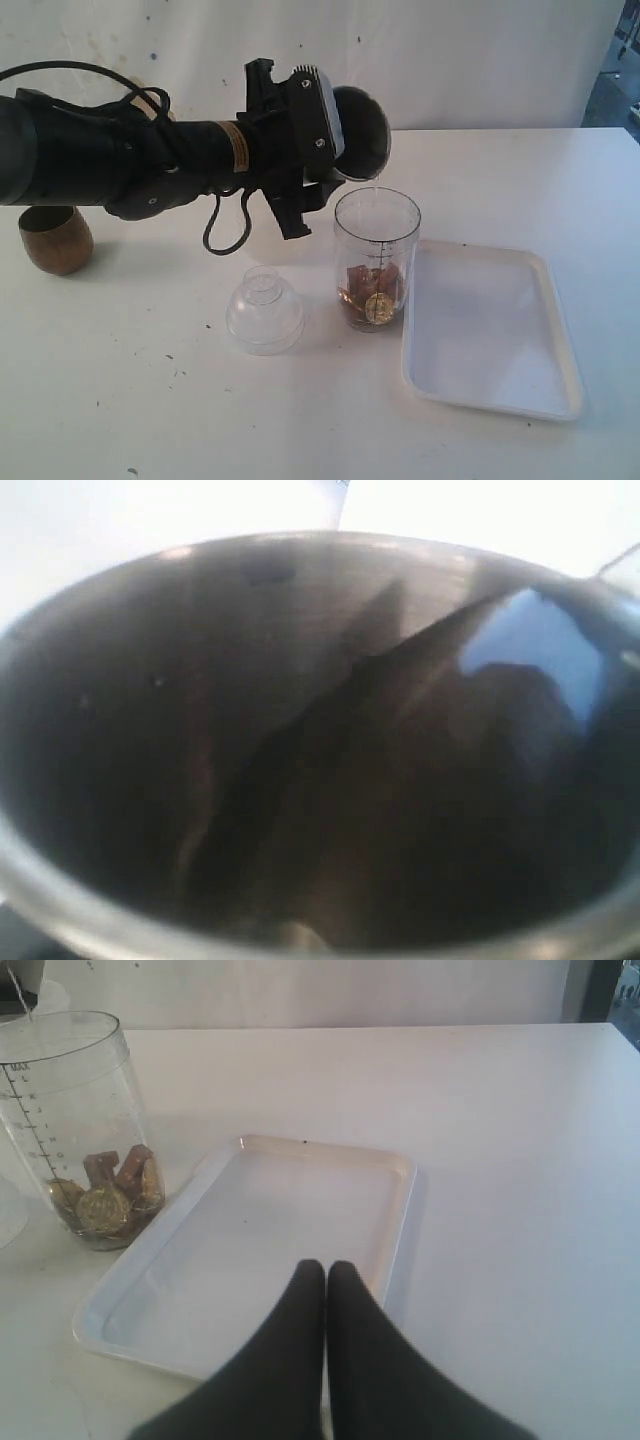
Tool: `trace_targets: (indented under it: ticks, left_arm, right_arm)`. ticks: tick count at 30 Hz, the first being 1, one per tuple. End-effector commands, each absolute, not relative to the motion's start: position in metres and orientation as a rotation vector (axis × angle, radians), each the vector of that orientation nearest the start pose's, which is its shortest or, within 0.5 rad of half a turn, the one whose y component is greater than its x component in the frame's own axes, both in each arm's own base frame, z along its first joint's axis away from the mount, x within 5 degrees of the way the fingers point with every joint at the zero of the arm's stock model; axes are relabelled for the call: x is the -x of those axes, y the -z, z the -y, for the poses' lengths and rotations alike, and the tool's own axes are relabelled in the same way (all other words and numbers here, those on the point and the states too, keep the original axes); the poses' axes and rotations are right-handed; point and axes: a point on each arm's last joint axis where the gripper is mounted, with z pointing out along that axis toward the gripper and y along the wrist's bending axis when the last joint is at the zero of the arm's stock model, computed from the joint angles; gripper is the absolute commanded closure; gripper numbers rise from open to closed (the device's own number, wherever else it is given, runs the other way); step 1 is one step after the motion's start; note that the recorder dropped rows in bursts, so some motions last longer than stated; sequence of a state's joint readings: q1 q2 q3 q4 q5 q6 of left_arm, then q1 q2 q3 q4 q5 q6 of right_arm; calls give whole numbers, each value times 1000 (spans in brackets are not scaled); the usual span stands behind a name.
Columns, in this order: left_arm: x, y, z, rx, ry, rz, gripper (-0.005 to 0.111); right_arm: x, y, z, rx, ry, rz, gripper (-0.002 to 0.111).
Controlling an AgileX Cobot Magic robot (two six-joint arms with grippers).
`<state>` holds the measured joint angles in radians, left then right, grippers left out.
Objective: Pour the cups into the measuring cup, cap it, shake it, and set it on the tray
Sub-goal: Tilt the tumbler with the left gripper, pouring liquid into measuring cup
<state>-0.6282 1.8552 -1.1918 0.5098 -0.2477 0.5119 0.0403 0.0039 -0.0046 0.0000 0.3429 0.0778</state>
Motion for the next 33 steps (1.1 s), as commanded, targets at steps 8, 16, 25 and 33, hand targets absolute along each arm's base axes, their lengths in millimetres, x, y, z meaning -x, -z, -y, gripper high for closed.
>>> trace_targets:
  ticks: [8,16,25,33]
  left_arm:
    - [-335,-251,262,-1459,-186,-1094,107]
    - [-334,-254,264,-1486,-238,-998,107]
    - [-334,-254,264,-1501,-258,-977,107]
    - [-334,-254,264,-1575,-364,-868,107]
  right_arm:
    - [-53,-182,-2,-40,-85,-1826,108]
    - [-53,-182,-2,-40,-85,-1826,108]
    - [-53,-182,-2,-40,-85,-1826,108]
    - [-53,-182,-2,-40,-85,-1826,108]
